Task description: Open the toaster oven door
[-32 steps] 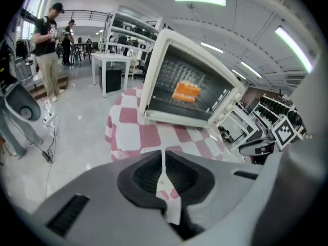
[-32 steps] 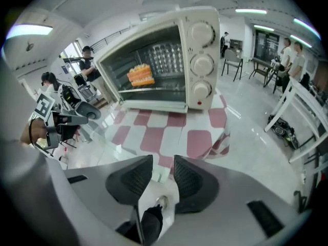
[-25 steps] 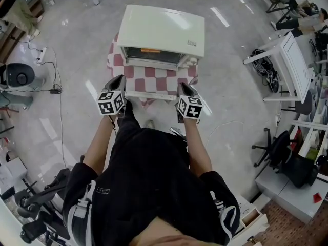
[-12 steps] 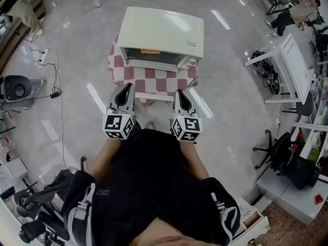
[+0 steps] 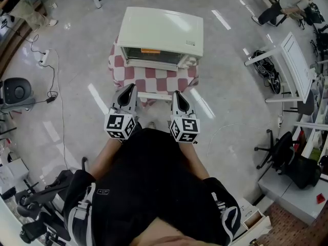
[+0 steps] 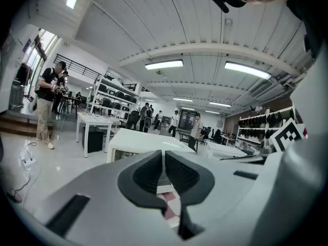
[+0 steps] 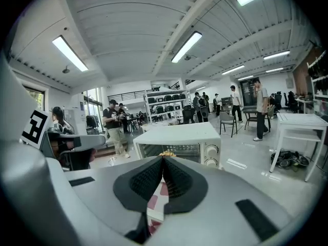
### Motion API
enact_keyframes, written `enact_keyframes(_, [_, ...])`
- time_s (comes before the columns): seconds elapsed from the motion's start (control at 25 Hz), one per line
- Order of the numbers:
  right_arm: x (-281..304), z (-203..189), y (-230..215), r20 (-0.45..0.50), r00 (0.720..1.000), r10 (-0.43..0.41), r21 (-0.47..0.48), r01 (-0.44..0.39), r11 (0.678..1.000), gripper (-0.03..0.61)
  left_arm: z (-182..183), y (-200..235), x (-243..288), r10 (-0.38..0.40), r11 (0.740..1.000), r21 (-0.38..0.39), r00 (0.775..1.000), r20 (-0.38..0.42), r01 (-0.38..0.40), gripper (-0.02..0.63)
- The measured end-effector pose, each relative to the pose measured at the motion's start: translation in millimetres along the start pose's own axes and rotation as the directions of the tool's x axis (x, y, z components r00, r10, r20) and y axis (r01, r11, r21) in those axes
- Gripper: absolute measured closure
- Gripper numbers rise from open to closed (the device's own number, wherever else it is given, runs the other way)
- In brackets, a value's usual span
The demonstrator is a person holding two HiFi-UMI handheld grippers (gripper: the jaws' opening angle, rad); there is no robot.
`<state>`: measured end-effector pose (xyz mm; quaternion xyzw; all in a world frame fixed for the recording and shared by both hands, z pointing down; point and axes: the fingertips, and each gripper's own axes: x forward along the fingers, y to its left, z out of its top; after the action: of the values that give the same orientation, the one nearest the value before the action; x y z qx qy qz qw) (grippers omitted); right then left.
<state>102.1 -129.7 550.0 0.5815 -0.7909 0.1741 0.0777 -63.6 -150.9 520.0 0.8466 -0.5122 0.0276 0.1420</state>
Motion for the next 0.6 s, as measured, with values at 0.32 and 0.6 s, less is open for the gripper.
enact_keyframes(0.32, [-2.5,-1.3,0.9,0.0,1.0,0.004,-0.004,-0.004,1.0,0.551,-4.0,-2.3,-3.3,-0.002,1.0,0.004,1.0,-0.01,0.002,0.588])
enact_keyframes(0.6, [-4.9,-5.0,1.2,-0.007,1.0,0.006,-0.011,-0.006,1.0,0.551,-5.4,-3.1,-5.7,-0.001,1.0,0.005,1.0,-0.015,0.001,0.588])
